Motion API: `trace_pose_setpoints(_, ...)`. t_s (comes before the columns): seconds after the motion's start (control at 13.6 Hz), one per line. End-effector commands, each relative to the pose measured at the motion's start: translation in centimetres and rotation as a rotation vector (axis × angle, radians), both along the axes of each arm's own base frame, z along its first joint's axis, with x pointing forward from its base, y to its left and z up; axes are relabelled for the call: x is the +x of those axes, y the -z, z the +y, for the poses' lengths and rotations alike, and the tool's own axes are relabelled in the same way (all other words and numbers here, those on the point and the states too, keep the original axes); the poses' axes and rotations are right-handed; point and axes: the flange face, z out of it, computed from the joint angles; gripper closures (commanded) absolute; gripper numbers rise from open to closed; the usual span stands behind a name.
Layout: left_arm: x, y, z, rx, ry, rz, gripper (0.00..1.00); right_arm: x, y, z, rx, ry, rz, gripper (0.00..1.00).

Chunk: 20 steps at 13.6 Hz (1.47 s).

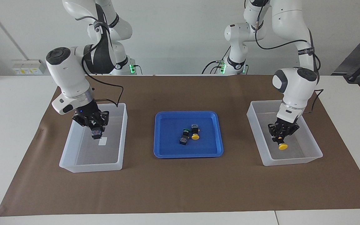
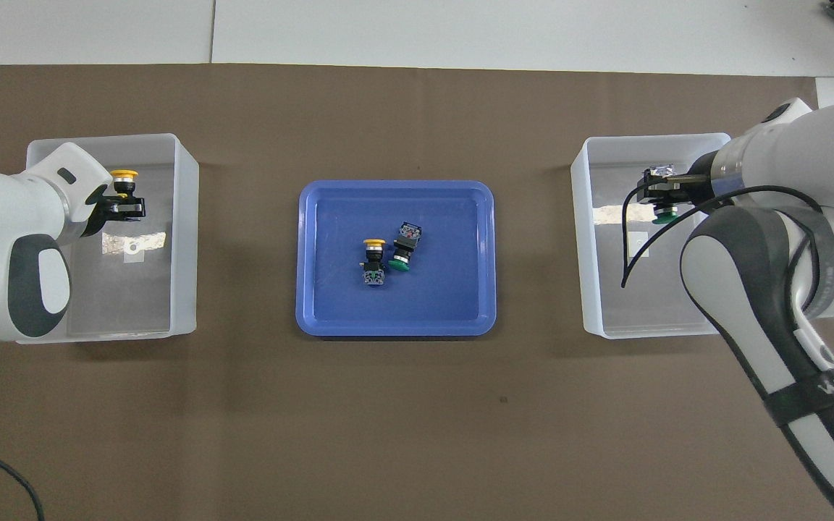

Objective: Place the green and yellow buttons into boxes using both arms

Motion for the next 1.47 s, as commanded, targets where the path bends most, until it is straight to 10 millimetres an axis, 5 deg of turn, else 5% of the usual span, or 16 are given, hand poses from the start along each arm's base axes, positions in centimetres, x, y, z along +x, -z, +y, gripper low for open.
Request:
trace_pose_setpoints(0.0,1.4,2.5,0.1,0.004,0.013,-0.022,1.00,0.5,4.2,-1.6,-0.016,-0.052,-0.035,1.00)
trace_pose_setpoints(0.07,1.9,2.7,0.1,0.005,0.015,-0.030,1.00,1.0,5.6,-2.5,-0.023,-0.058,-0.049,1.00)
trace_pose_setpoints(0.15,2.4,3.2,-0.1,0.003,0.017,-0.028,0.83,1.2,6.8,-2.7,-0.027,-0.069,-0.049,1.00)
trace_pose_setpoints(0.22,2.8,3.6,-0.1,0.005,0.019,-0.030,0.34,1.0,7.7,-2.9,-0.028,-0.066,-0.051,0.86)
trace_pose_setpoints(0.29,3.0,3.4,0.2,0.012,0.031,-0.047,0.00,0.8,8.3,-2.8,-0.029,-0.065,-0.060,0.57)
trace_pose_setpoints(0.44,3.5,2.4,0.1,0.019,0.055,-0.060,0.00,0.5,8.8,-2.8,-0.029,-0.062,-0.057,0.06)
trace_pose_setpoints(0.51,3.7,1.5,0.4,0.019,0.051,-0.066,0.00,0.5,8.8,-2.9,-0.028,-0.056,-0.057,0.00)
trace_pose_setpoints(0.74,3.3,-5.5,0.4,0.021,0.049,-0.072,0.00,1.1,6.1,-1.0,-0.010,-0.009,-0.085,0.00)
trace_pose_setpoints(0.96,2.1,-10.0,-1.9,0.017,0.078,-0.048,0.00,1.2,2.8,-0.2,0.006,0.049,-0.053,0.00)
trace_pose_setpoints(1.1,1.7,-10.9,-6.0,0.005,0.109,-0.013,0.00,0.9,-0.6,0.5,0.020,0.098,-0.013,0.00)
trace_pose_setpoints(1.4,-1.2,-9.8,-15.7,-0.027,0.162,0.009,0.00,-1.2,-6.3,3.8,-0.039,0.119,0.014,0.00)
